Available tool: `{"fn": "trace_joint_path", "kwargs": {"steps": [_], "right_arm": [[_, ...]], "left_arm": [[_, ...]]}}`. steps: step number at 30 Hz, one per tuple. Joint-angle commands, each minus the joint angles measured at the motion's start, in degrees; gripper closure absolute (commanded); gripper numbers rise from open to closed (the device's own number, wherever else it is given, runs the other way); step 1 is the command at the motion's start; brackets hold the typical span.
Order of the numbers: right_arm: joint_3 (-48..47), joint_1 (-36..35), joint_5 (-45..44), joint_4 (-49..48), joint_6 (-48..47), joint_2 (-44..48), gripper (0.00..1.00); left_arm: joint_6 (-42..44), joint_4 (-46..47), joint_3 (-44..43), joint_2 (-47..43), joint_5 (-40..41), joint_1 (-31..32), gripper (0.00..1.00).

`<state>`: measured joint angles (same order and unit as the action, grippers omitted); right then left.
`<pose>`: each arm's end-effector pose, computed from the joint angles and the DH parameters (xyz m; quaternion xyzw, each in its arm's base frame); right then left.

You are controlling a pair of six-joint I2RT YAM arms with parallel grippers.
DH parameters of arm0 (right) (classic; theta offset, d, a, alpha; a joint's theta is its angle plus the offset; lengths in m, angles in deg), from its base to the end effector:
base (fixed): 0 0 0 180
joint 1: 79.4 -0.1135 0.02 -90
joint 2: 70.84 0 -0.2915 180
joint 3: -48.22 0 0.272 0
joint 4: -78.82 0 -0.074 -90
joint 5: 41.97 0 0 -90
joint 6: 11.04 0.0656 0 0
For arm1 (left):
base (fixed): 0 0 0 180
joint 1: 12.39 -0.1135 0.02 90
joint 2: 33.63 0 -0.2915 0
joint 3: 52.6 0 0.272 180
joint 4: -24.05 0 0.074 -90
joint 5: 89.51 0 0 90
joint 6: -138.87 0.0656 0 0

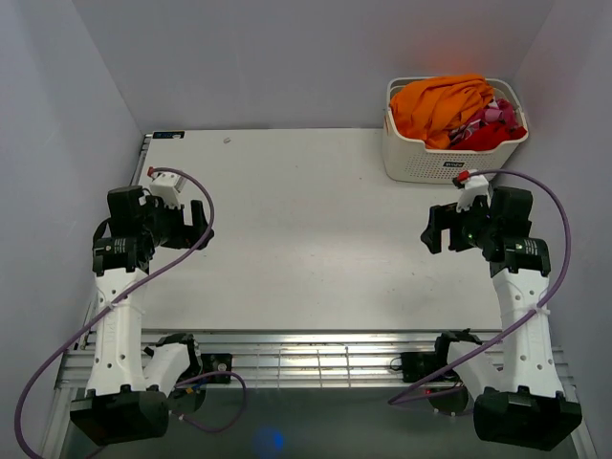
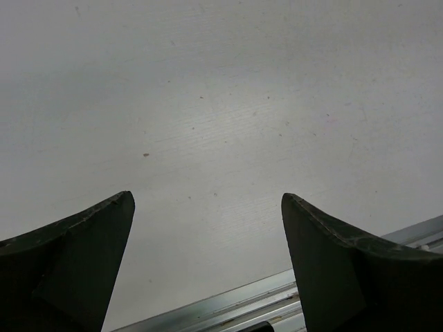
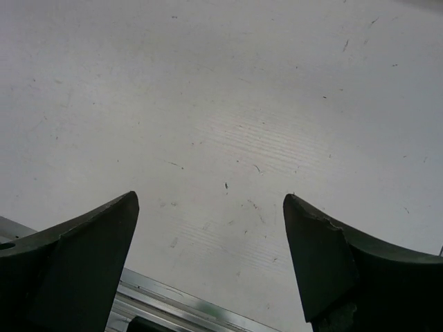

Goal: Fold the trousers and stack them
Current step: Grab the trousers from the pile

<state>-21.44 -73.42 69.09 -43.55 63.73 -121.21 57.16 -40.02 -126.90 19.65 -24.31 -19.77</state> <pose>0.1982 0.0029 0.3440 -0.1507 0.8756 0.0828 0.4513 0.1991 -0.0020 0.3536 0.0927 0.8951 -0.1421 0.4123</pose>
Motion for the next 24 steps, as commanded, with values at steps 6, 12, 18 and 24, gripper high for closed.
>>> {"fn": "trace_joint_path", "kwargs": {"steps": [6, 12, 18, 24], "right_arm": [[-22.22, 0.09, -2.25, -10.85, 9.15, -17.18, 0.1], [-35.17, 0.09, -6.37, -16.84, 14.69, -30.19, 0.1], [-44.58, 0.09, -9.46, -21.15, 21.1, -42.5, 0.07], [-48.26, 0.09, -10.07, -25.98, 24.18, -53.75, 0.1]], "left_arm": [[-3.55, 6.59, -6.8, 1.48, 6.51, -0.01, 0.02], [-5.65, 9.05, -9.98, 3.59, 10.65, -0.09, 0.02], [-7.68, 8.62, -11.91, 4.55, 6.61, -0.09, 0.02], [-10.14, 8.09, -12.71, 3.68, 5.29, -0.01, 0.02]]}}
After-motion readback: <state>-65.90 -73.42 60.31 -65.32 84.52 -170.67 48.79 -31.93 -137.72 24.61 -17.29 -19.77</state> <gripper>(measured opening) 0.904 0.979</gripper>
